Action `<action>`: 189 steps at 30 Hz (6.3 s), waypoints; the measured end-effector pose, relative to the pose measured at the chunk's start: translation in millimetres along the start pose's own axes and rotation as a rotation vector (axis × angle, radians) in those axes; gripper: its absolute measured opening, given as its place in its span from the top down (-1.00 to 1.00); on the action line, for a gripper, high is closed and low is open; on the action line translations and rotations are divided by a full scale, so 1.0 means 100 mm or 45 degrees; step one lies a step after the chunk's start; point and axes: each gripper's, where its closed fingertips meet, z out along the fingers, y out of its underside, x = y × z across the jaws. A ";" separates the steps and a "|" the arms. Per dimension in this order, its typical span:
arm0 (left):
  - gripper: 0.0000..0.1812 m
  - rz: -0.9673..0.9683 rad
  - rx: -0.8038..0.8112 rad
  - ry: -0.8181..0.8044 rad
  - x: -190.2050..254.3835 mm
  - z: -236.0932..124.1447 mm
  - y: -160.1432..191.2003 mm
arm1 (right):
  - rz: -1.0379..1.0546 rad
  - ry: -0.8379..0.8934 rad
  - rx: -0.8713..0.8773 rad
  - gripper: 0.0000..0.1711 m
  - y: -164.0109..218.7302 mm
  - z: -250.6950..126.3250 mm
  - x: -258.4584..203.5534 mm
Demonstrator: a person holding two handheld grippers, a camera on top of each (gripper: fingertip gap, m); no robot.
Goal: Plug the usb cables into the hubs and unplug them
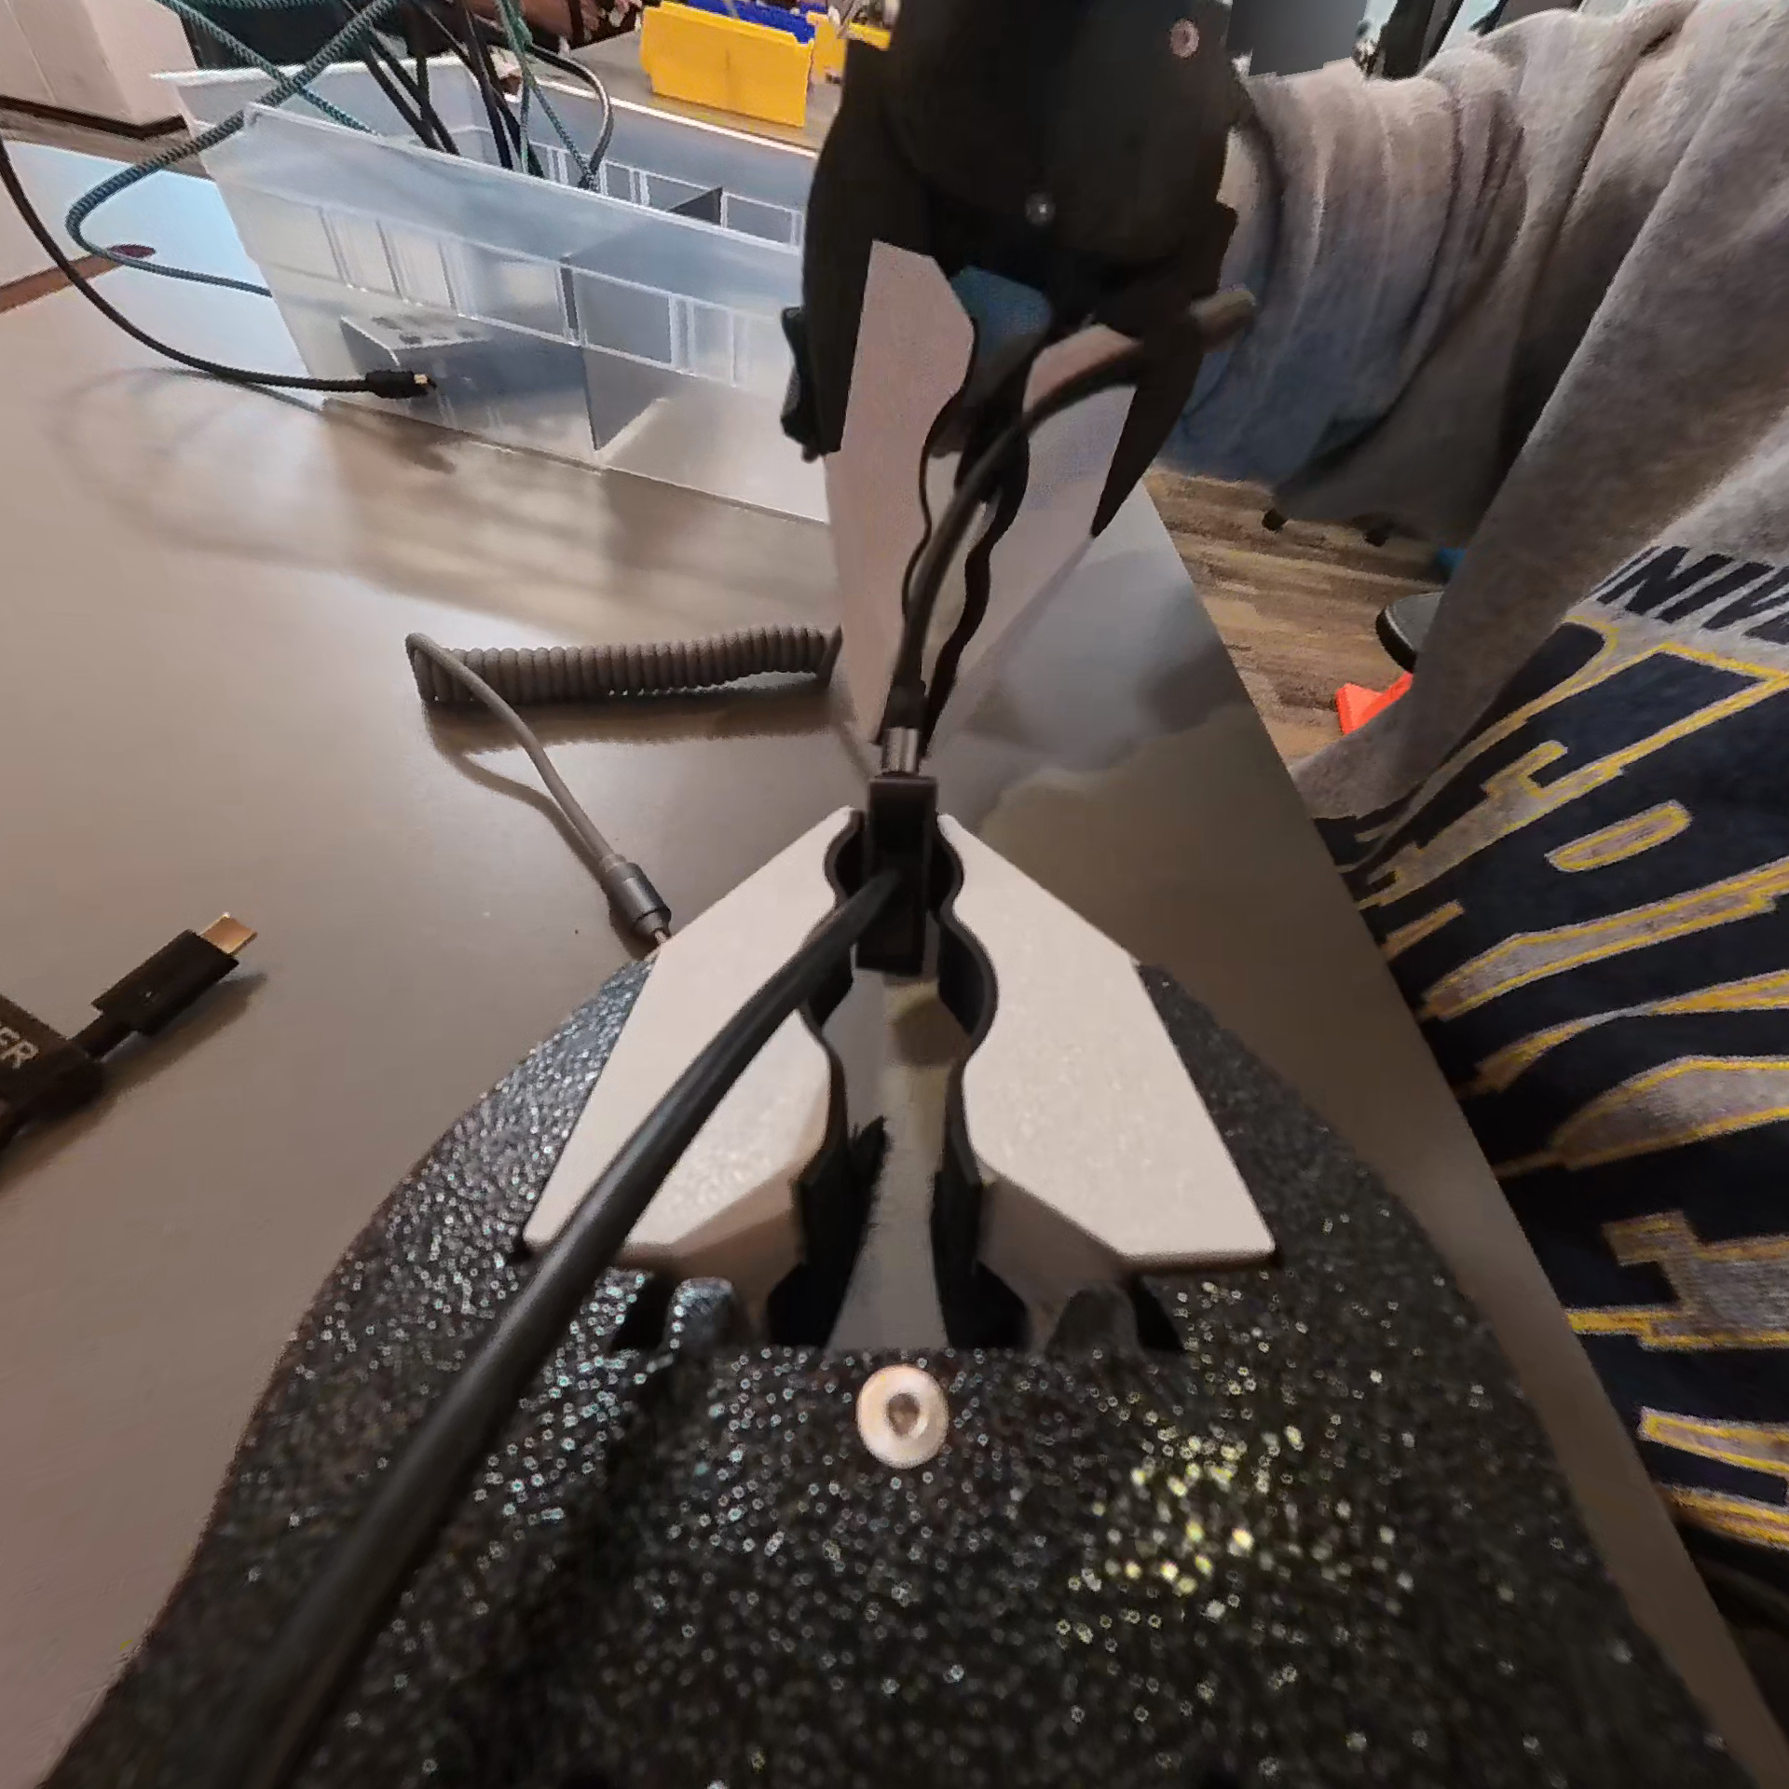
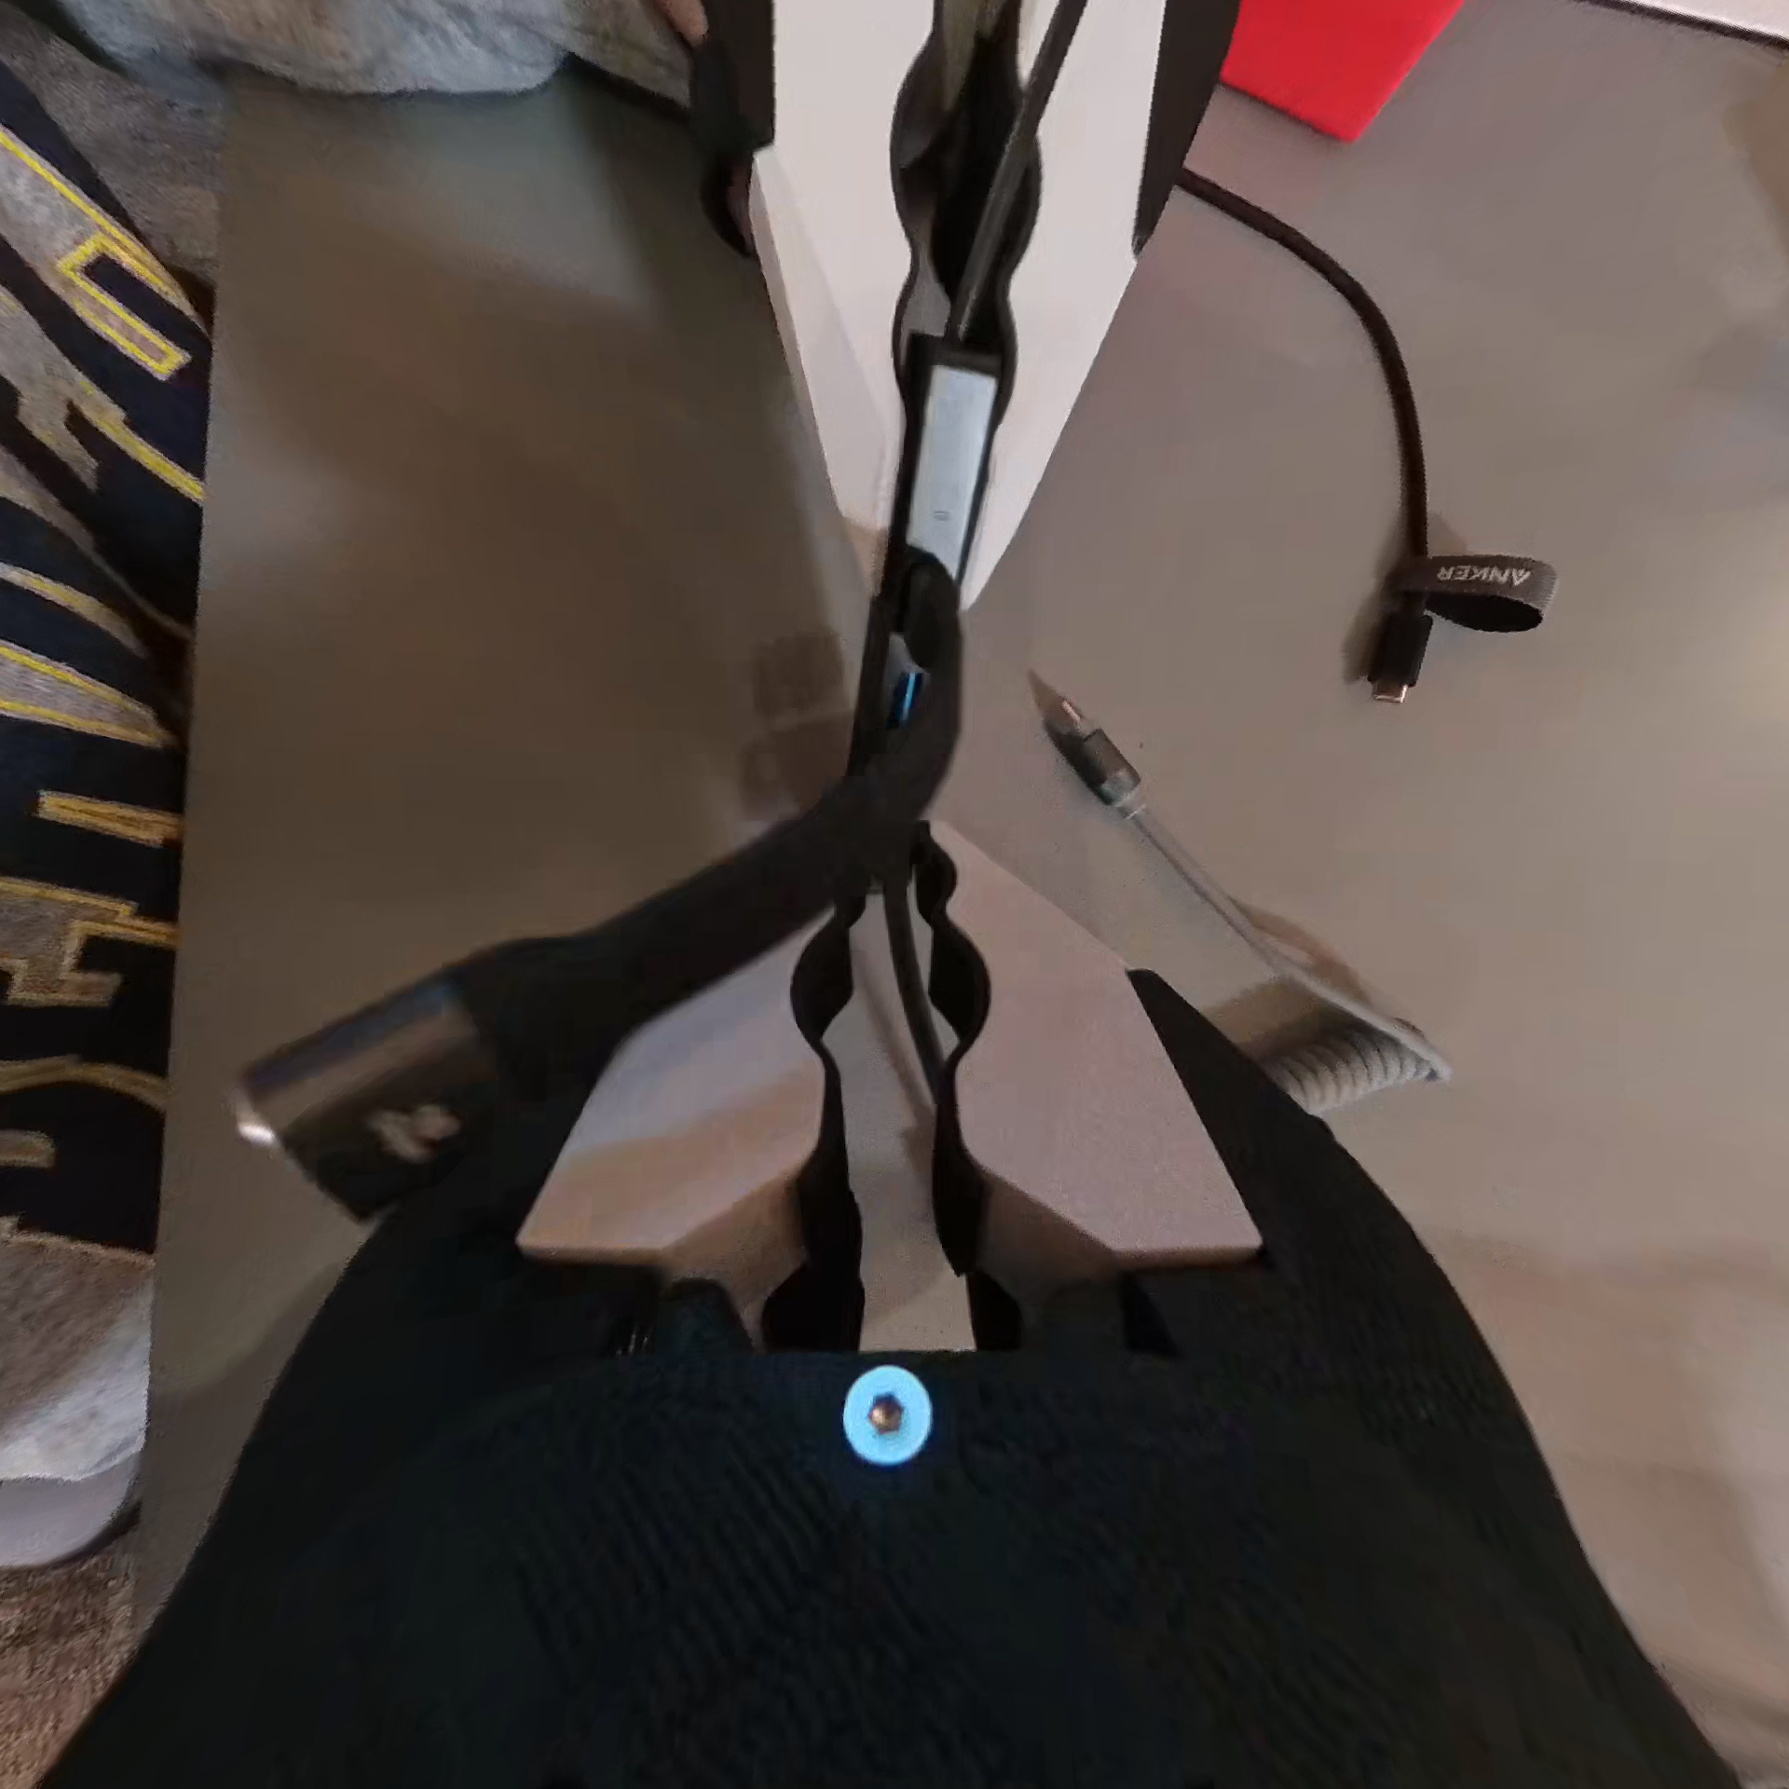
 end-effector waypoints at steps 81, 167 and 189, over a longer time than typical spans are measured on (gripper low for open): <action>0.51 0.807 -0.064 -0.929 -0.56 -0.30 -0.31 | 0.283 0.002 0.775 0.90 -1.06 -1.51 0.58; 0.33 0.651 0.327 -0.859 -0.43 -0.37 -0.49 | -0.318 1.753 0.112 0.90 -0.90 -5.87 1.84; 0.38 0.661 0.274 -0.822 -0.42 -0.31 -0.42 | -0.185 1.602 0.217 0.90 0.49 -4.68 2.07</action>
